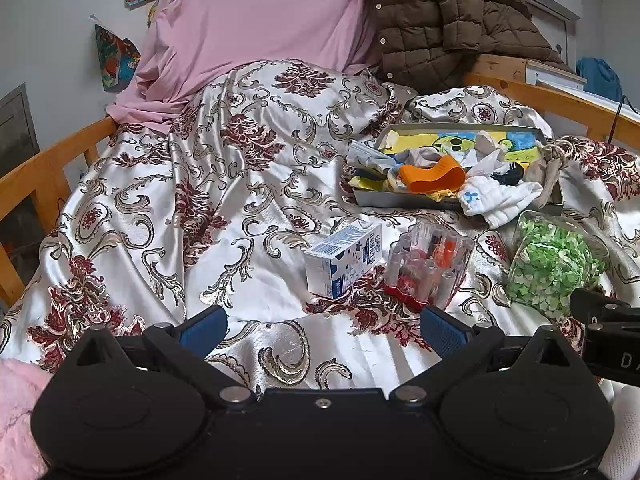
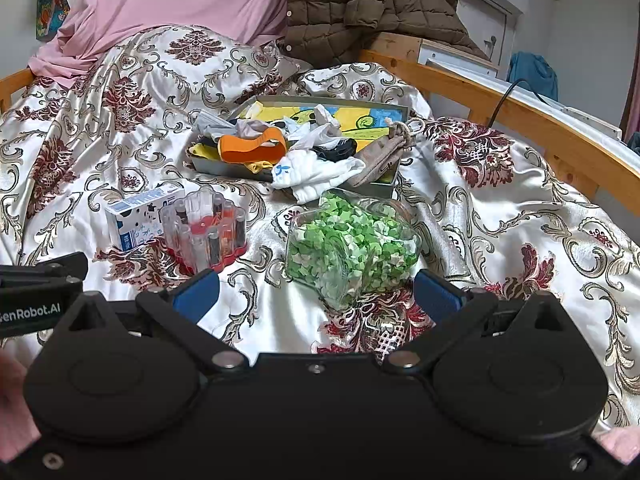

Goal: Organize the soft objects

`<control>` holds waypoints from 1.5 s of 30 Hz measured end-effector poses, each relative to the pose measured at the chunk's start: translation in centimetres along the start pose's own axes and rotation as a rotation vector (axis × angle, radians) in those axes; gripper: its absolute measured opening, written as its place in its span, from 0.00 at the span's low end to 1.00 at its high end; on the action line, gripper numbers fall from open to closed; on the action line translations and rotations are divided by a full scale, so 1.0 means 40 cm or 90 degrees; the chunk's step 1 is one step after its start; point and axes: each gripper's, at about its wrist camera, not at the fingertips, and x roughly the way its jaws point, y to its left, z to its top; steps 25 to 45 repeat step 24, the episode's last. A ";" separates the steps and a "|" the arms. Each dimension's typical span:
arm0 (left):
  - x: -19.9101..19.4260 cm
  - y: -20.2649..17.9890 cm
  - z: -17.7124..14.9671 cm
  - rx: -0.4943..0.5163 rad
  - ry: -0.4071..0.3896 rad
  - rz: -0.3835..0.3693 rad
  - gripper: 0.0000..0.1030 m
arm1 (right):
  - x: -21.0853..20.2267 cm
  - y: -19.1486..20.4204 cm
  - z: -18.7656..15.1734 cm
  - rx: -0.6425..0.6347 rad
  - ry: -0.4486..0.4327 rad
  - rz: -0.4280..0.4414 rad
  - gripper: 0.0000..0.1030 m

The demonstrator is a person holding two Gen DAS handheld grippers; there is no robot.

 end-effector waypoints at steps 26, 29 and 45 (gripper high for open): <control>-0.001 0.000 -0.001 0.005 0.003 -0.003 0.99 | 0.003 -0.002 0.004 -0.004 0.006 0.002 0.99; -0.001 0.000 -0.001 0.005 0.003 -0.003 0.99 | 0.003 -0.002 0.004 -0.004 0.006 0.002 0.99; -0.001 0.000 -0.001 0.005 0.003 -0.003 0.99 | 0.003 -0.002 0.004 -0.004 0.006 0.002 0.99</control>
